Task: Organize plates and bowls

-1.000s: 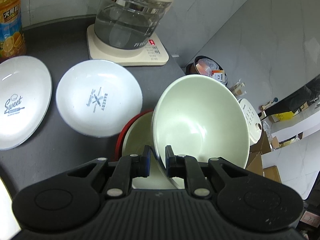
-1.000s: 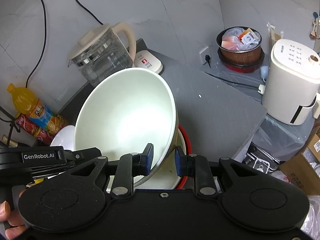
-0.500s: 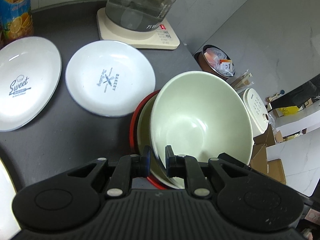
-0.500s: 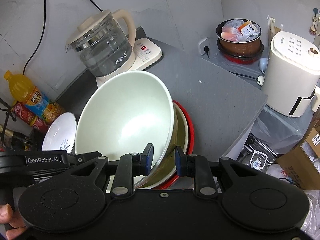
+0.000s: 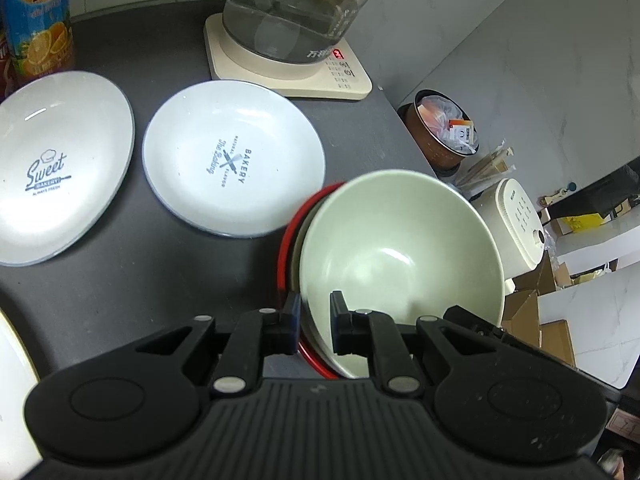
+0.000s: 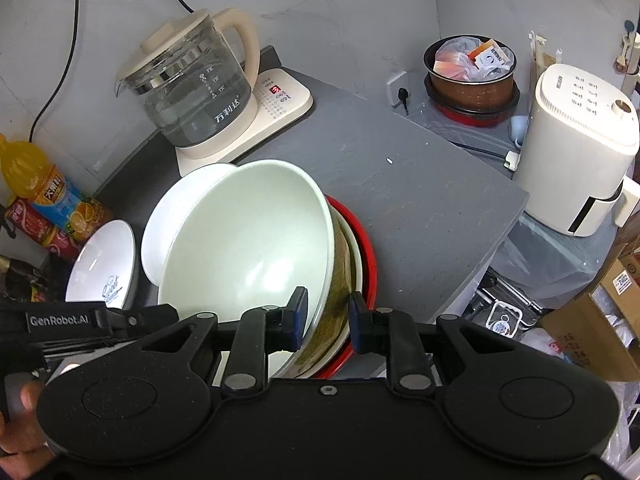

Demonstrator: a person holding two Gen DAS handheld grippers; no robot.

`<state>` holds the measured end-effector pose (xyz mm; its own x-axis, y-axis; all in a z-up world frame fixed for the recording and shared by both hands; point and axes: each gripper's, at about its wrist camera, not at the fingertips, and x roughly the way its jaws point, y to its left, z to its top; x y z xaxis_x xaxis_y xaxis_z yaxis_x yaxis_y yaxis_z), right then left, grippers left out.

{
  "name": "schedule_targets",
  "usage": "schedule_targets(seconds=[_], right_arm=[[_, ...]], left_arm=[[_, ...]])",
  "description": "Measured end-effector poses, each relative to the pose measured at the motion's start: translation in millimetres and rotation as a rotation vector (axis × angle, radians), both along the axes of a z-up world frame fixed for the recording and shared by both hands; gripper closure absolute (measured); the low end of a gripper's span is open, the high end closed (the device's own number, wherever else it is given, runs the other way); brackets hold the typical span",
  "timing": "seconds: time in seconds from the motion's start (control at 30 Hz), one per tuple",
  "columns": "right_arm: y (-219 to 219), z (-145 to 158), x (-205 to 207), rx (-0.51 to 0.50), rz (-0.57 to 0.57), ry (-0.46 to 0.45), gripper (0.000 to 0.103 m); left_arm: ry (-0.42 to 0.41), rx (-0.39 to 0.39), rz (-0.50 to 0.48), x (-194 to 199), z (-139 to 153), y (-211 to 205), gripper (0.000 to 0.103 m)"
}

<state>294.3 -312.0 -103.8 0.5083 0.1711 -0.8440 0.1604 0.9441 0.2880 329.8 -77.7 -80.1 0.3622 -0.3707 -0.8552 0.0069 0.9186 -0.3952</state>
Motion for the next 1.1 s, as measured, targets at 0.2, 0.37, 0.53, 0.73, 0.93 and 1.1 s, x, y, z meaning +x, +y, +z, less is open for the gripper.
schedule_targets(seconds=[0.2, 0.37, 0.53, 0.73, 0.93, 1.1], right_arm=[[3, 0, 4, -0.032, 0.027, 0.010, 0.081], [4, 0, 7, -0.035, 0.044, 0.022, 0.079], [0, 6, 6, -0.037, 0.048, 0.020, 0.078], [-7, 11, 8, -0.038, 0.048, 0.004, 0.078], [-13, 13, 11, -0.026, 0.052, -0.029, 0.092], [-10, 6, 13, -0.040, 0.071, -0.022, 0.095]], left_arm=[[-0.013, 0.010, -0.006, 2, -3, 0, 0.091], [-0.015, 0.018, -0.001, 1, -4, 2, 0.099], [-0.014, 0.004, 0.004, 1, -3, 4, 0.101], [-0.009, -0.003, 0.012, 2, -2, 5, 0.101], [-0.002, -0.003, 0.019, 3, -1, 6, 0.101], [0.011, -0.010, 0.029, 3, 1, 8, 0.100]])
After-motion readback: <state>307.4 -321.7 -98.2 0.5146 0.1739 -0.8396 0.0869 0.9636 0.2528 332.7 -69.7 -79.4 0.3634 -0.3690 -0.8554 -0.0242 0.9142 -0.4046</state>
